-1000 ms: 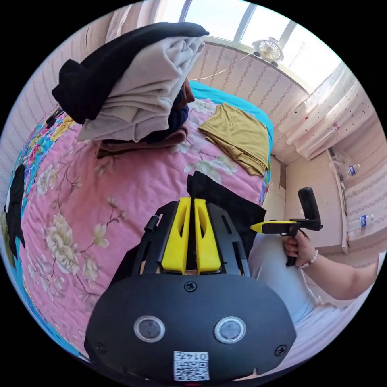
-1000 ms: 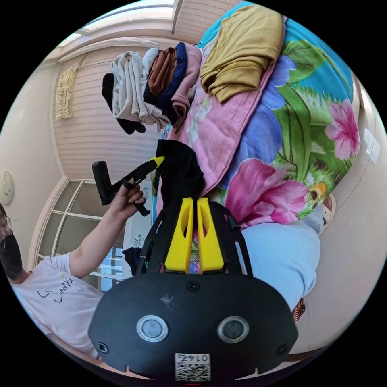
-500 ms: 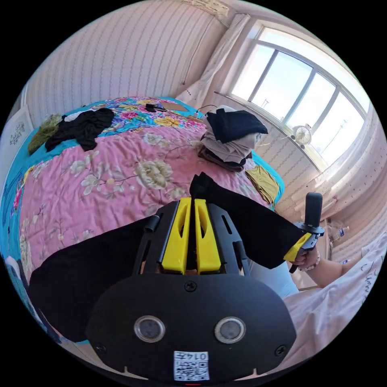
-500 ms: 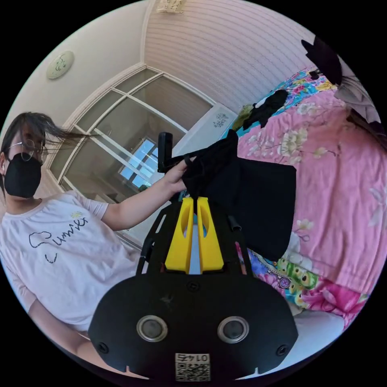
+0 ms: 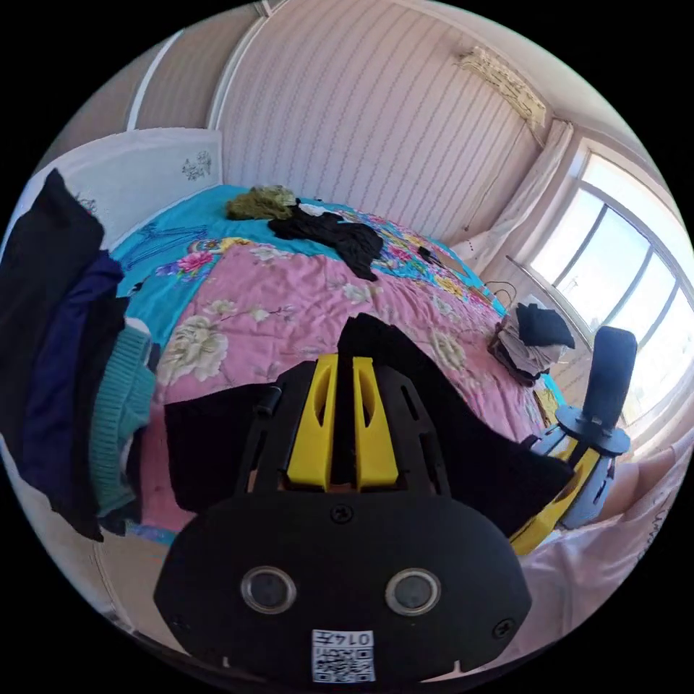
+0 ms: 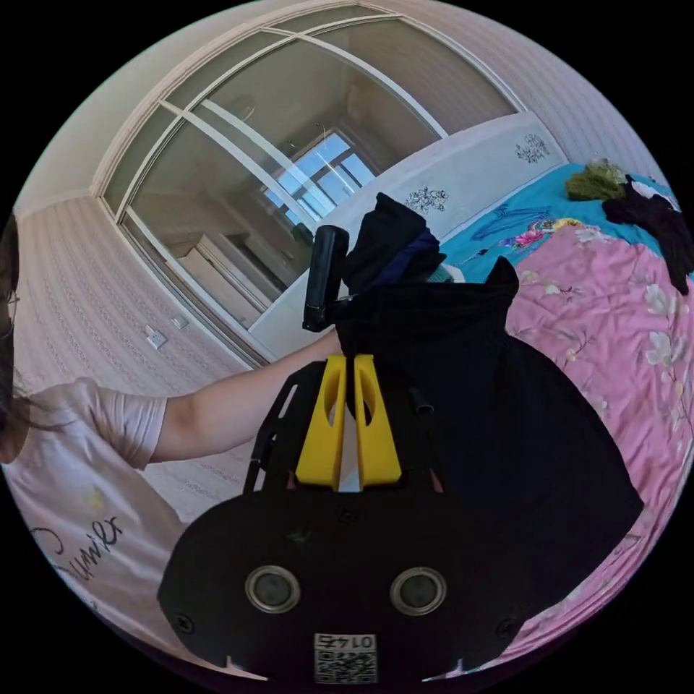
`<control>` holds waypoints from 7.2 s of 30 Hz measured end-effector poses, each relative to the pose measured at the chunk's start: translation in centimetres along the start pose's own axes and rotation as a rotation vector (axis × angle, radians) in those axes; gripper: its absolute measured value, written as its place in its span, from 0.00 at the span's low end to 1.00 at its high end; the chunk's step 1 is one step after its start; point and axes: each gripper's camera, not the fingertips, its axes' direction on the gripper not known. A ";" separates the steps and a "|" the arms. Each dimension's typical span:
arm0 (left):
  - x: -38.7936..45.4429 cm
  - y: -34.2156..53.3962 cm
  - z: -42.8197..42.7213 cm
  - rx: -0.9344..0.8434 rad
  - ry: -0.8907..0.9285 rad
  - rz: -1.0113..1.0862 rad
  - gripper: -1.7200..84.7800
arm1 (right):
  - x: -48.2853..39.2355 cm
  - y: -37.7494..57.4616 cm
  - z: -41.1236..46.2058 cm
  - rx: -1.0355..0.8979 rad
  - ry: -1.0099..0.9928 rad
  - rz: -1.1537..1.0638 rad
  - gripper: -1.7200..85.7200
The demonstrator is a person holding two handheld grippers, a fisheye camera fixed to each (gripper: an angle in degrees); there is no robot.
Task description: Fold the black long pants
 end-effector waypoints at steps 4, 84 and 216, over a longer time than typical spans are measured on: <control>-7.0 3.0 -4.2 0.029 -0.177 -0.119 0.03 | 4.7 -2.4 15.9 -0.331 -0.004 0.039 0.12; 14.2 18.0 -2.0 -0.446 0.005 0.430 0.01 | 51.8 16.9 30.0 -0.549 0.704 0.126 0.02; 22.5 9.5 -9.1 -0.502 0.169 0.268 0.07 | 39.6 31.3 0.5 -0.199 0.375 0.513 0.12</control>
